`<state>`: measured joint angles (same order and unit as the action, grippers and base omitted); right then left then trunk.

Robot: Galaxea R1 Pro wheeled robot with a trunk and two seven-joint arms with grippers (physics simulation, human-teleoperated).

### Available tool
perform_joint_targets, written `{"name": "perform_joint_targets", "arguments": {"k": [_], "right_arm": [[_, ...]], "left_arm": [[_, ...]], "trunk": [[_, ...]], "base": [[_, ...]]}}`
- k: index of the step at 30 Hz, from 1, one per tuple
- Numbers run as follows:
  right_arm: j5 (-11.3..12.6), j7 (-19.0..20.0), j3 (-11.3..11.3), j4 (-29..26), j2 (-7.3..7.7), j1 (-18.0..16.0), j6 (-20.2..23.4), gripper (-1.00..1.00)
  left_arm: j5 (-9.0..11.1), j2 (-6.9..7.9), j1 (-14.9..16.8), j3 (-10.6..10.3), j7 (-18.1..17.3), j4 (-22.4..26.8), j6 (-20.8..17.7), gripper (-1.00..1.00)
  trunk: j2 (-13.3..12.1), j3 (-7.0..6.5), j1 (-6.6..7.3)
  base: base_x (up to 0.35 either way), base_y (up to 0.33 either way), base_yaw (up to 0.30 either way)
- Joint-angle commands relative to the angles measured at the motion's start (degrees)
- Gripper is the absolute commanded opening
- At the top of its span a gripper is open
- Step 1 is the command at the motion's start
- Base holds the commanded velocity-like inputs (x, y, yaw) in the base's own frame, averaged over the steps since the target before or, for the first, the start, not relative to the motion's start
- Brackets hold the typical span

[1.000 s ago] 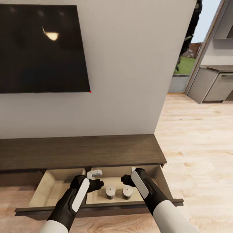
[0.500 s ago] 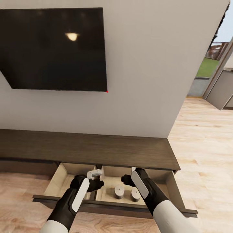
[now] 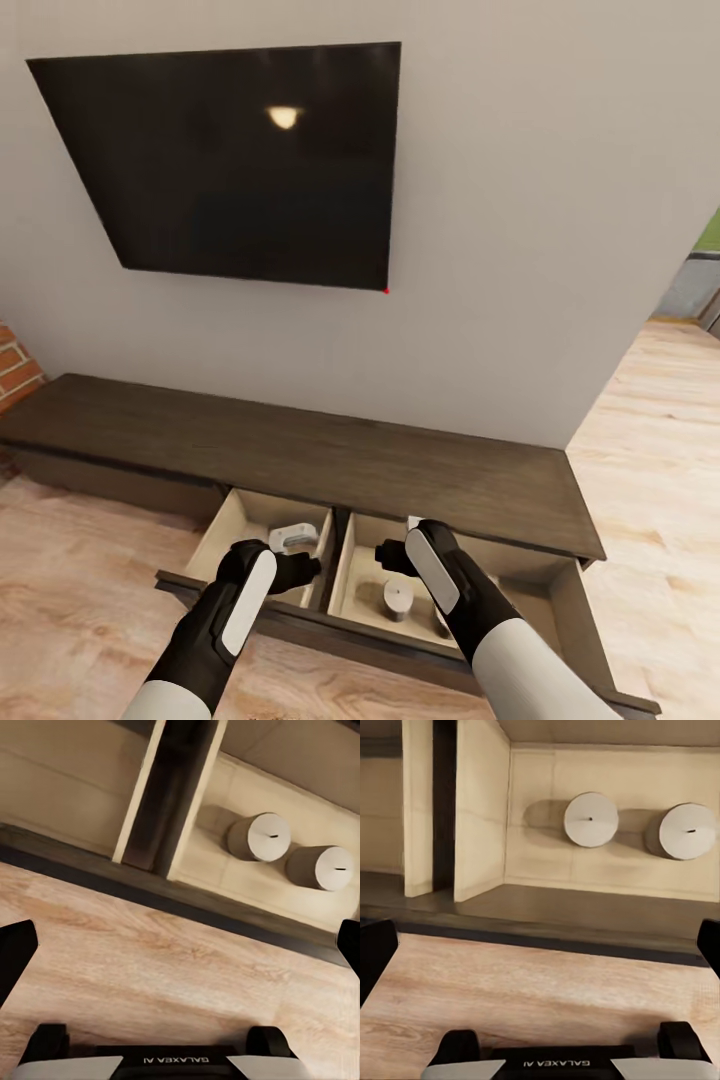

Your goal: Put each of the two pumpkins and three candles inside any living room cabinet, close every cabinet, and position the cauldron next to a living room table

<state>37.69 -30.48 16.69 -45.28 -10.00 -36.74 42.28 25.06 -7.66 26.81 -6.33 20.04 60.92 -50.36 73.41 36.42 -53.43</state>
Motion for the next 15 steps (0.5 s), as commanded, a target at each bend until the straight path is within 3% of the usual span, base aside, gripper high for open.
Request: {"name": "perform_joint_targets", "arguments": {"k": [1,15], "right_arm": [[0.01,0.00,0.00,0.00,0.00,0.00,0.00,1.00],[0.01,-0.02,0.19,0.02,0.00,0.00,0.00,1.00]], "left_arm": [[-0.01,0.01,0.00,0.00,0.00,0.00,0.00,1.00],[-0.01,0.02,0.01,0.00,0.00,0.01,0.00,1.00]], "trunk": [[-0.42,-0.20,0.23],[-0.82,-0.75,0.45]], "base": [[0.000,0.000,0.290],[0.000,0.000,0.290]]}}
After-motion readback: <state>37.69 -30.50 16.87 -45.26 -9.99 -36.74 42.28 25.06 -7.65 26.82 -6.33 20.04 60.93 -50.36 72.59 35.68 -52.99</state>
